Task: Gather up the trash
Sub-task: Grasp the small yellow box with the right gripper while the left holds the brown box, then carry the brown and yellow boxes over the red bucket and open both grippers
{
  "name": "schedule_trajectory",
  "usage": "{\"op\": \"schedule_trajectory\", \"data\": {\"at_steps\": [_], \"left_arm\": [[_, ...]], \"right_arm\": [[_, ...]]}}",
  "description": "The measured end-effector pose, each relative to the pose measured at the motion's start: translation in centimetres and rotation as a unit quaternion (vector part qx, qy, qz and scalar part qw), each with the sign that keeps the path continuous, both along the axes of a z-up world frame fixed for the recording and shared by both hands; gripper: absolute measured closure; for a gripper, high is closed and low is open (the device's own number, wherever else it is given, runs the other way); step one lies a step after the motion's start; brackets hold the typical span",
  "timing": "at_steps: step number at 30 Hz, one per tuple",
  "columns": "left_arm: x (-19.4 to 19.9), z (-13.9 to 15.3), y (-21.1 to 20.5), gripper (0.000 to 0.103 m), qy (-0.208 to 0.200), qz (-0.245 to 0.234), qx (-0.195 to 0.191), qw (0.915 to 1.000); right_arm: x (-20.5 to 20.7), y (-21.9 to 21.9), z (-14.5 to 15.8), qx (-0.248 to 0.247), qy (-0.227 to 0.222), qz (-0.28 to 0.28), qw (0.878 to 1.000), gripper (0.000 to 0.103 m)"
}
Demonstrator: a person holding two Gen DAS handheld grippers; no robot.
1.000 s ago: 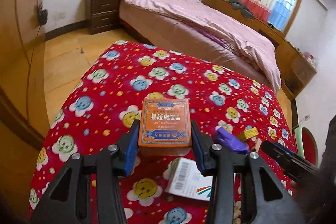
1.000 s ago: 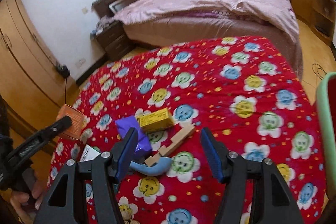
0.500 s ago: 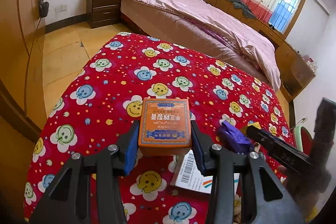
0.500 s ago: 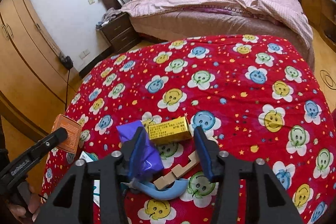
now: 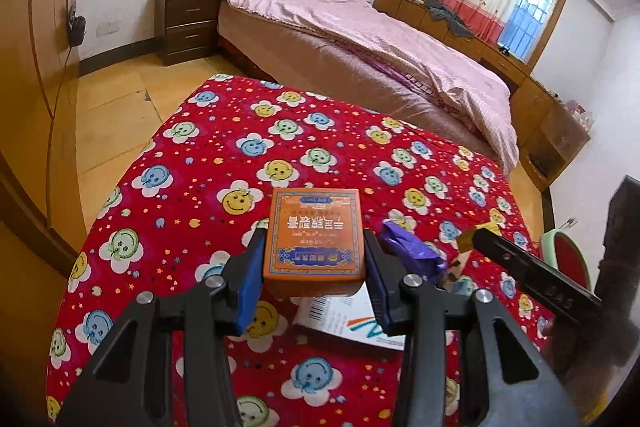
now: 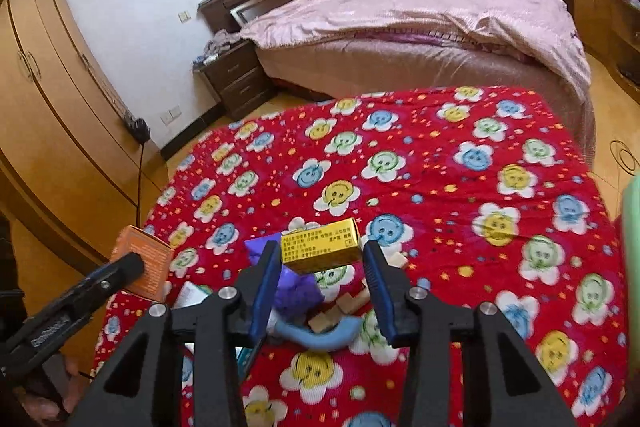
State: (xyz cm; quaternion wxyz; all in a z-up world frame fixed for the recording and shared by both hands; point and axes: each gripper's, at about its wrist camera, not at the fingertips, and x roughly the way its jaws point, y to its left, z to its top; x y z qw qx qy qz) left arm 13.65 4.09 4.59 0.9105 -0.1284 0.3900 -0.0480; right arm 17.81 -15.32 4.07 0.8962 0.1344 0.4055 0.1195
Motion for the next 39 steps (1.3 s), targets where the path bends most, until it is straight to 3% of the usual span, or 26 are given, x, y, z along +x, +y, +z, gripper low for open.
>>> {"op": "schedule_trajectory", "data": {"at_steps": [7, 17, 39], "left_arm": [[-1.6, 1.9, -1.4, 0.057, -0.021, -0.016, 0.003, 0.9996], [-3.9, 4.3, -4.6, 0.057, -0.042, -0.062, -0.008, 0.9971], [-5.9, 6.1, -15.6, 0.057, -0.027, -0.198, -0.031, 0.9794]], "right_arm": [[-4.6, -2.7, 3.6, 0.020, -0.035, -0.028, 0.999, 0.058], [-10.3, -6.9, 6.5, 0.038, -0.065, -0.076, 0.994, 0.058], [-18.9, -16.8, 8.1, 0.056, -0.106, -0.190, 0.974, 0.058]]}}
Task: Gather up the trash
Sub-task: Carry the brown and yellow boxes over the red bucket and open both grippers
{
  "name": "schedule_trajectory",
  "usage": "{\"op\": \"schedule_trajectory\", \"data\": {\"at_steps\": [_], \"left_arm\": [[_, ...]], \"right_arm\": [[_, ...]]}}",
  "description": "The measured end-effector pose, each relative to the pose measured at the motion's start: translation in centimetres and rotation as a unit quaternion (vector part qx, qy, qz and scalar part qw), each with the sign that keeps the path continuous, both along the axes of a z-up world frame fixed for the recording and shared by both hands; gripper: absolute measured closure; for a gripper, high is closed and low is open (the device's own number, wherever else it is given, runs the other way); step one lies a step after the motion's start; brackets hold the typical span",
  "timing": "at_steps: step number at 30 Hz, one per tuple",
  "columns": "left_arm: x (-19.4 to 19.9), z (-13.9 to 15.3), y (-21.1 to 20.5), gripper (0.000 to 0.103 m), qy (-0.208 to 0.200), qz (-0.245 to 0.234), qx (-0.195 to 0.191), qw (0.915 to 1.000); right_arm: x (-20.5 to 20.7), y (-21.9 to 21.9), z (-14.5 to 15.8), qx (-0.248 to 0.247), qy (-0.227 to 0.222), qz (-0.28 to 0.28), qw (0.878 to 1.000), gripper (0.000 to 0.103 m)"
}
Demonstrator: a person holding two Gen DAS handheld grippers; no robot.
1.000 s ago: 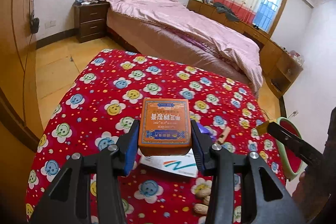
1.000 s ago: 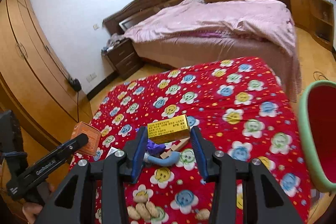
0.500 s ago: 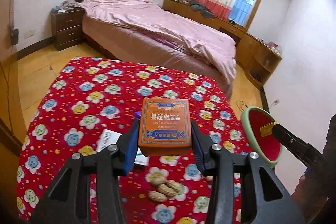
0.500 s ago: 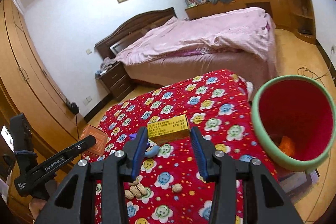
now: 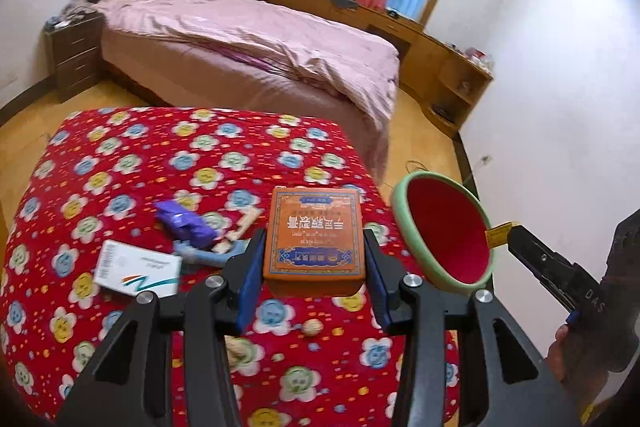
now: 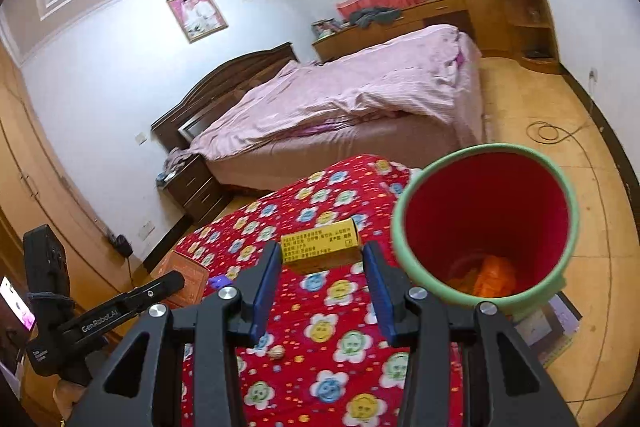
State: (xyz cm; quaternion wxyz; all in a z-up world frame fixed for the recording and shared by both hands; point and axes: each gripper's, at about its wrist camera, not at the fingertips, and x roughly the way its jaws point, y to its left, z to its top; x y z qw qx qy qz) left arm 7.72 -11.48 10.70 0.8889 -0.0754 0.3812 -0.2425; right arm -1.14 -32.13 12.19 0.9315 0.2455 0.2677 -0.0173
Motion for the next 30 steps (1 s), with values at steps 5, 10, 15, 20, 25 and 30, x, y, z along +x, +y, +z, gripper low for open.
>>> {"op": "schedule_trajectory", "data": {"at_steps": [5, 10, 15, 20, 25, 30], "left_arm": [[0.0, 0.3, -3.7, 0.057, -0.007, -0.037, 0.006, 0.9993], [0.3, -0.1, -7.5, 0.057, -0.009, -0.070, 0.017, 0.9973], [0.7, -1.3, -11.6, 0.057, -0.004, -0.106, 0.029, 0.9940], [1.4, -3.0, -15.3, 0.057, 0.005, -0.135, 0.040, 0.9900], [1.9, -4.4, -18.2, 0.057, 0.012, -0.158, 0.046, 0.9863], [2.5, -5.8, -20.7, 0.057, 0.013, -0.180, 0.052, 0.9822]], "right_arm": [[-0.8, -2.6, -0.5, 0.006, 0.003, -0.034, 0.999, 0.058], [-1.7, -5.3, -1.4, 0.011, 0.010, -0.062, 0.998, 0.058], [-1.8, -7.7, -3.1, 0.024, 0.023, -0.084, 0.996, 0.058], [-1.9, -10.2, -5.1, 0.035, 0.038, -0.104, 0.993, 0.057], [-1.7, -12.1, -6.9, 0.043, 0.054, -0.122, 0.990, 0.057], [-1.5, -13.5, -8.3, 0.045, 0.067, -0.136, 0.987, 0.057]]}}
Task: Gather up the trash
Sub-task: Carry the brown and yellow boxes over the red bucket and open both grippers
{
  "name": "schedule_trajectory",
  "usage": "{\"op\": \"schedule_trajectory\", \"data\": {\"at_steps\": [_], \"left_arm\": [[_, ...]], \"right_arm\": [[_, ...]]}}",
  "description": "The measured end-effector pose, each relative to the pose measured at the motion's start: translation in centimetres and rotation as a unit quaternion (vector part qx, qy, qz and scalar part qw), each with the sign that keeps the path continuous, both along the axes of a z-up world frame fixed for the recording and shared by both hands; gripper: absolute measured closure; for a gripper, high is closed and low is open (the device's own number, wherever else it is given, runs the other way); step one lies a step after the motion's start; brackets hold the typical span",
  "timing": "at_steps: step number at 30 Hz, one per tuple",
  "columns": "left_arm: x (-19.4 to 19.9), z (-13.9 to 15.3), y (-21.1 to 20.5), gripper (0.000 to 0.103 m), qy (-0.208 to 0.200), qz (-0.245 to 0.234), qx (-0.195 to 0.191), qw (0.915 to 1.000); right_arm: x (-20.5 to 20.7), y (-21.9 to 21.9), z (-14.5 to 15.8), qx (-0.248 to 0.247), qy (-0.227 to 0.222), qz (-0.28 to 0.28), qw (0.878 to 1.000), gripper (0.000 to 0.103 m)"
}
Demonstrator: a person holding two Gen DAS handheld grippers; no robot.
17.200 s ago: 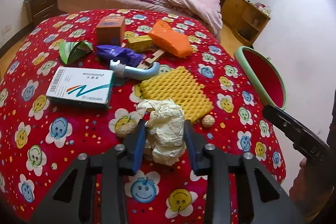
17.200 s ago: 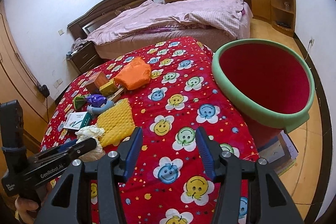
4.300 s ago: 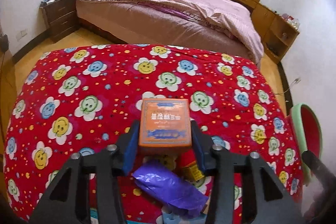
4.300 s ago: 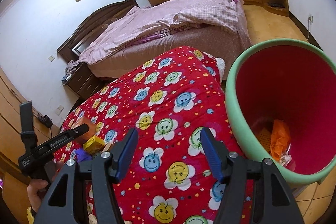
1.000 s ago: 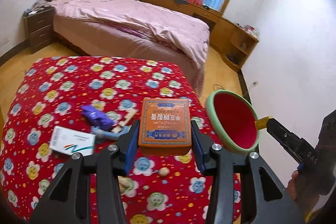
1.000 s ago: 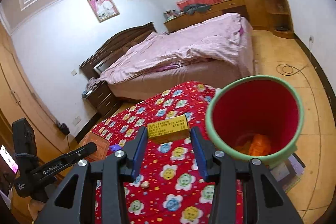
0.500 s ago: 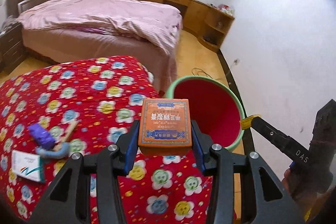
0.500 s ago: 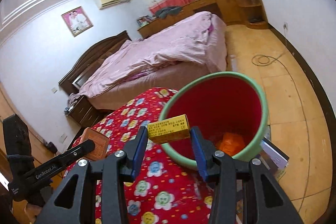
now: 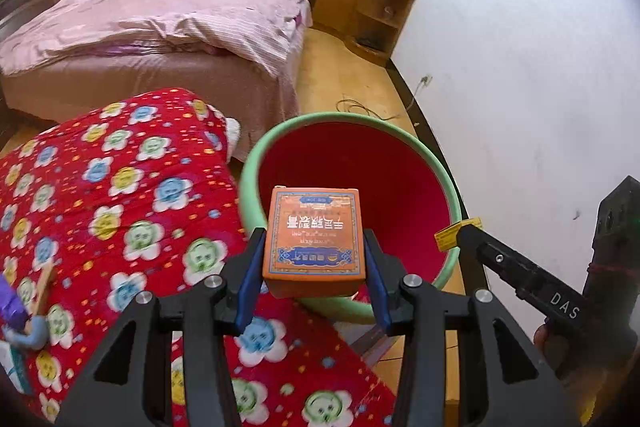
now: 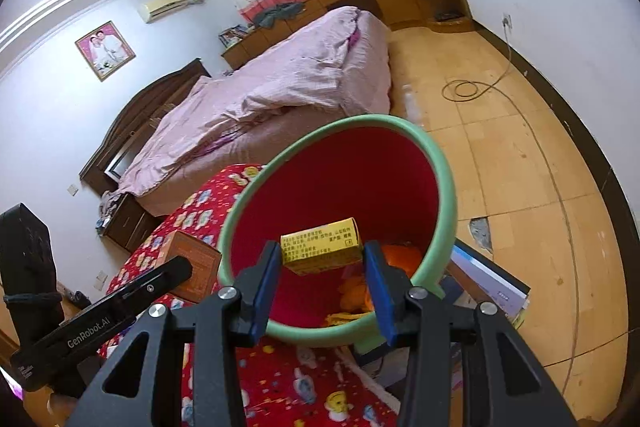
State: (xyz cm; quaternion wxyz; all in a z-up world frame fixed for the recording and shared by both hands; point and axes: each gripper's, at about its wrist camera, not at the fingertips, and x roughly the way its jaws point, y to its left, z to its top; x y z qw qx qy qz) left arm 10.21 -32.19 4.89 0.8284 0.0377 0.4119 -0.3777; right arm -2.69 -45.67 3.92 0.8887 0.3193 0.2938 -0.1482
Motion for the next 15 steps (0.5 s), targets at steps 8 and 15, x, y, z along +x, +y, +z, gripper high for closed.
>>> {"op": "schedule_trajectory", "data": {"at_steps": [8, 15], "left_arm": [[0.5, -0.6, -1.3, 0.049, -0.003, -0.005, 0.006, 1.0000], [0.4, -0.1, -0.3, 0.049, -0.004, 0.009, 0.003, 1.0000]], "right_arm": [[0.3, -1.2, -1.0, 0.012, 0.008, -0.010, 1.000, 0.056], [0.4, -0.9, -0.9, 0.017, 0.002, -0.006, 1.000, 0.048]]}}
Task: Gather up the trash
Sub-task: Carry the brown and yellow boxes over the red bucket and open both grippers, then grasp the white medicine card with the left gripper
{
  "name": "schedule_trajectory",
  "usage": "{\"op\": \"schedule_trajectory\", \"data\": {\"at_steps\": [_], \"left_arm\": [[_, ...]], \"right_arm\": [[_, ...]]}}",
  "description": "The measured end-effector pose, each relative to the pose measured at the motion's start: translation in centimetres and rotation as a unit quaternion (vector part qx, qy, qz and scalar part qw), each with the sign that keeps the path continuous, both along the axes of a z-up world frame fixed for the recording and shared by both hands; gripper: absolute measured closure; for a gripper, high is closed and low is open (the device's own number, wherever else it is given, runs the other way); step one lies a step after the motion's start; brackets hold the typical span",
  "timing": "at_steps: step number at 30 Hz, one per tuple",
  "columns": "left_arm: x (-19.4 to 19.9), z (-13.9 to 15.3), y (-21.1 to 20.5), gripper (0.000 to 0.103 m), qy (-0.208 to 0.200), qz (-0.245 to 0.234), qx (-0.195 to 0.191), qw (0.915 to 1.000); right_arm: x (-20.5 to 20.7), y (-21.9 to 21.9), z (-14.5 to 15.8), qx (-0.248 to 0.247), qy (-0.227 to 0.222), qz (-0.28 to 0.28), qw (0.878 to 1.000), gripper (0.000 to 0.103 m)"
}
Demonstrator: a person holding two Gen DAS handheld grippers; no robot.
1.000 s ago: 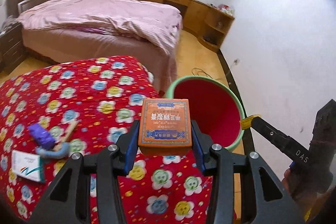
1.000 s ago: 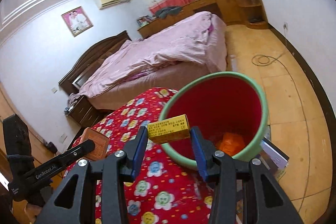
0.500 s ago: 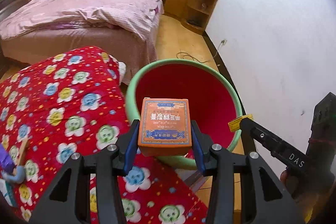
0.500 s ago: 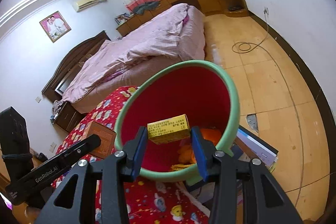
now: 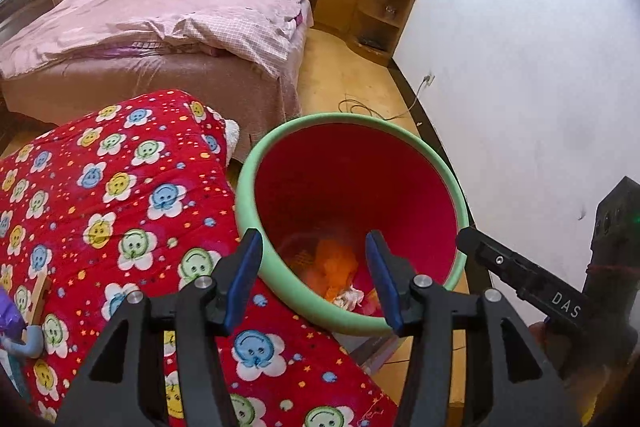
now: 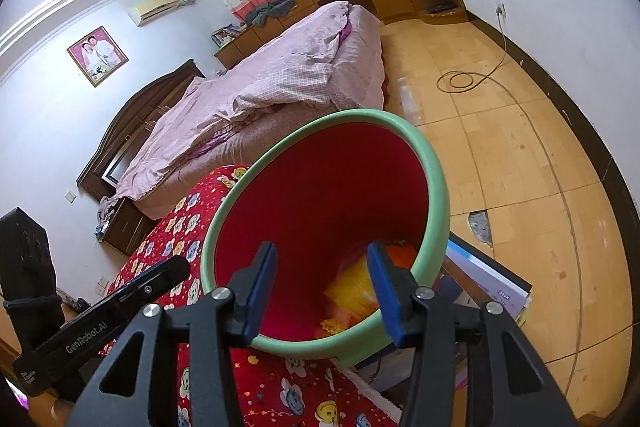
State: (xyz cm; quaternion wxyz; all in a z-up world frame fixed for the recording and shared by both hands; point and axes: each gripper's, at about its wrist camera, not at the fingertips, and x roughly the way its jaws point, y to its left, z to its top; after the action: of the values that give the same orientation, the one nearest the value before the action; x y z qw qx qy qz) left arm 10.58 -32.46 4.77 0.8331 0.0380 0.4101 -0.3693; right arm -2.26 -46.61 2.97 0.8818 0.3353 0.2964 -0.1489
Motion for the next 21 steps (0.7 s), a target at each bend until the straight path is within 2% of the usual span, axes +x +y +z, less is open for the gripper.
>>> {"op": "schedule_trajectory", "data": {"at_steps": [10, 21], "left_arm": [[-0.2, 0.8, 3.8, 0.049, 0.007, 0.042, -0.008, 0.9991], [-1.2, 2.2, 10.2, 0.049, 0.002, 0.093, -0.012, 0.9956]], "right_arm": [[-1.0, 1.1, 0.7, 0.002, -0.009, 0.001, 1.000, 0.046], [-1.6, 3.6, 2.6, -0.004, -0.021, 0.018, 1.000, 0.045]]}}
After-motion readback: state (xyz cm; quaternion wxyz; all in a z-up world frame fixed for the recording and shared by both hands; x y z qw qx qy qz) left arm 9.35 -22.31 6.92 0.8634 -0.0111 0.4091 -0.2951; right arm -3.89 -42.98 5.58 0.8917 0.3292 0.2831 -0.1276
